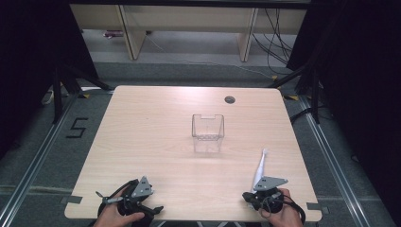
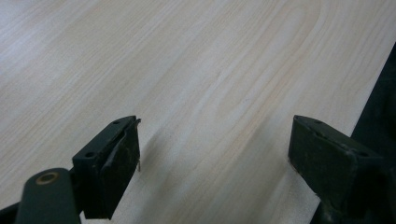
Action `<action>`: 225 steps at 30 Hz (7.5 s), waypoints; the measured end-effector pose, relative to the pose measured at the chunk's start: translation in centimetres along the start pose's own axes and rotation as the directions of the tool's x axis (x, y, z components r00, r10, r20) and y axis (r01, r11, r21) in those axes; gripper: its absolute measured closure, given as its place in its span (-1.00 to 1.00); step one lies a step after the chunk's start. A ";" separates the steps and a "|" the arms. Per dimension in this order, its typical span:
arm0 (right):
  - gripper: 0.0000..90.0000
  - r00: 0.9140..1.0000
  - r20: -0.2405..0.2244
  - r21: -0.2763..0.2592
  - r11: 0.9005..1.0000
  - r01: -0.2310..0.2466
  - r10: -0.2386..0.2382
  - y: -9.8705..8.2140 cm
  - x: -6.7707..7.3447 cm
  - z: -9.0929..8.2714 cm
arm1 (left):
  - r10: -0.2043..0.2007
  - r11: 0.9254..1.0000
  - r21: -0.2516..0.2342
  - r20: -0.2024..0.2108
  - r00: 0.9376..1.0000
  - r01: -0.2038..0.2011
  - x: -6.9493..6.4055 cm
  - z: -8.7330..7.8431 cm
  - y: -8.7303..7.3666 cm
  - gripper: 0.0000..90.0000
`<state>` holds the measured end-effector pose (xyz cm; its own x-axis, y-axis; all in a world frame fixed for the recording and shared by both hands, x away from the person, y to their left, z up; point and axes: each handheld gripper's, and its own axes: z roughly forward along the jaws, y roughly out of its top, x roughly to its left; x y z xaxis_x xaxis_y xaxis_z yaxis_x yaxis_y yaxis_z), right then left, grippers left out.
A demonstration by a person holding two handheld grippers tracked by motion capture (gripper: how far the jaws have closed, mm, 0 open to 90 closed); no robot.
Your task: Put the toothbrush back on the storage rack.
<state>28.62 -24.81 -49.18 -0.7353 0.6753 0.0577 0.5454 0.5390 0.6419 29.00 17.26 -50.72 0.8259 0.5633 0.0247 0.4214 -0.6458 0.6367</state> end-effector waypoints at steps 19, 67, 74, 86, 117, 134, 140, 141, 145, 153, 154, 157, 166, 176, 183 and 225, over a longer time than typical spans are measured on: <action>0.92 0.999 0.041 0.023 1.000 -0.005 0.004 -0.8 -1.7 -1.2 | -0.001 1.000 -0.008 -0.005 1.000 0.001 -0.1 0.0 0.0 -0.65; 0.19 0.987 0.159 0.221 0.974 -0.044 0.009 3.4 -4.2 -1.2 | -0.003 1.000 0.004 0.000 1.000 0.003 0.1 0.1 0.0 -0.64; 0.17 0.988 0.152 0.282 0.959 -0.042 -0.001 4.2 -4.9 -0.2 | -0.004 1.000 0.005 0.001 1.000 0.004 0.1 0.1 0.0 -0.64; 0.20 0.991 0.128 0.371 0.928 -0.016 -0.034 5.1 -5.5 1.3 | -0.003 1.000 0.005 0.001 1.000 0.003 0.1 0.1 0.0 -0.64; 0.46 0.998 0.026 0.566 0.823 0.036 -0.062 7.7 -6.9 3.5 | -0.001 1.000 0.003 0.003 1.000 0.001 0.1 0.1 0.0 -0.65; 0.48 0.999 0.001 0.585 0.810 0.031 -0.039 7.9 -7.1 3.5 | -0.001 1.000 0.004 0.004 1.000 0.001 0.0 0.1 0.0 -0.65; 0.48 0.998 0.000 0.576 0.816 0.046 -0.057 7.7 -7.5 3.2 | -0.002 1.000 0.004 0.004 1.000 0.002 0.1 0.1 0.0 -0.64; 0.48 0.998 0.000 0.576 0.816 0.046 -0.057 7.7 -7.5 3.2 | -0.002 1.000 0.004 0.004 1.000 0.002 0.1 0.1 0.0 -0.64; 0.48 0.999 0.002 0.550 0.834 0.034 -0.042 7.8 -7.4 2.2 | -0.002 1.000 0.004 0.004 1.000 0.002 0.1 0.1 0.0 -0.64; 0.48 0.999 0.002 0.451 0.892 0.032 -0.036 8.0 -8.2 0.0 | 0.000 1.000 0.005 0.005 1.000 0.000 0.1 0.1 0.0 -0.65; 0.48 1.000 0.015 0.419 0.908 -0.003 -0.004 8.1 -8.3 -0.7 | 0.003 1.000 0.000 0.002 1.000 -0.003 0.0 0.1 0.0 -0.65; 0.48 1.000 0.019 0.351 0.936 0.002 -0.010 8.3 -9.0 -1.9 | 0.004 1.000 -0.002 -0.001 1.000 -0.004 0.1 0.2 0.0 -0.65; 0.48 0.991 0.082 0.159 0.980 -0.118 0.106 8.9 -9.7 -4.4 | -0.001 1.000 0.003 0.002 1.000 0.001 0.2 0.1 0.1 -0.65; 0.48 0.993 0.087 -0.072 0.995 -0.069 0.076 9.3 -11.0 -4.7 | -0.005 1.000 -0.012 -0.008 1.000 0.004 0.1 0.1 0.1 -0.65; 0.48 0.991 0.073 -0.099 0.990 -0.102 0.109 9.9 -10.9 -4.4 | -0.006 1.000 -0.012 -0.008 1.000 0.006 0.1 0.1 0.1 -0.65; 0.48 0.996 0.014 -0.344 0.935 -0.082 0.092 15.6 -10.9 -2.8 | -0.023 1.000 -0.013 0.001 1.000 0.023 0.0 0.2 0.0 -0.65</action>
<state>44.02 -25.14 -37.67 -0.6762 0.7290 0.1065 0.4319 0.2752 0.8589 29.08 17.17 -50.83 0.8166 0.5771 0.0091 0.4353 -0.6261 0.6469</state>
